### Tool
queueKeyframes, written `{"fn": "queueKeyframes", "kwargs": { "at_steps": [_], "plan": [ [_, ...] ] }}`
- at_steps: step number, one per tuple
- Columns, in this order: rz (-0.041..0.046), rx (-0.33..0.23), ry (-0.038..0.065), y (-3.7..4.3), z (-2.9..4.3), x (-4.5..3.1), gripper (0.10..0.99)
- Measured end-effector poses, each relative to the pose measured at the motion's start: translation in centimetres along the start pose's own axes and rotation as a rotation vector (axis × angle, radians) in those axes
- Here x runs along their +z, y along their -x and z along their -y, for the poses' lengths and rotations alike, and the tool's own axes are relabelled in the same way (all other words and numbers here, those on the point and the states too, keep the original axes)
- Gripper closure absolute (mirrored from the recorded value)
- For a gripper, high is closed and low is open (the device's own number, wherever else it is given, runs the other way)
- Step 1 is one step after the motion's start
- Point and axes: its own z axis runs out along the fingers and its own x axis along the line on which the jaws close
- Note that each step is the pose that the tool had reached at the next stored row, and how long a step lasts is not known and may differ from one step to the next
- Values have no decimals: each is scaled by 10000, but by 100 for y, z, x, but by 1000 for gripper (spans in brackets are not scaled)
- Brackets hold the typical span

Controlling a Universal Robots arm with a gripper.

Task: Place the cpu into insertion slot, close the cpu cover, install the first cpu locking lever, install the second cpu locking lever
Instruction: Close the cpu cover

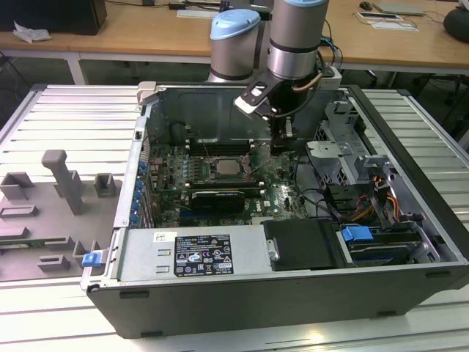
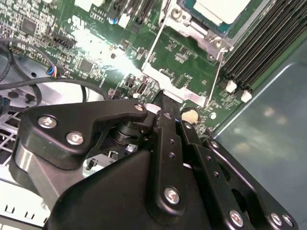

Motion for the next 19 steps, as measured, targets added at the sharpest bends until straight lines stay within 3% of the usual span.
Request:
{"fn": "queueKeyframes", "kwargs": {
  "at_steps": [14, 19],
  "plan": [
    [-1, -7, 0, -8, 360, -9, 980],
    [0, -9, 0, -10, 454, -7, 980]
  ]
}}
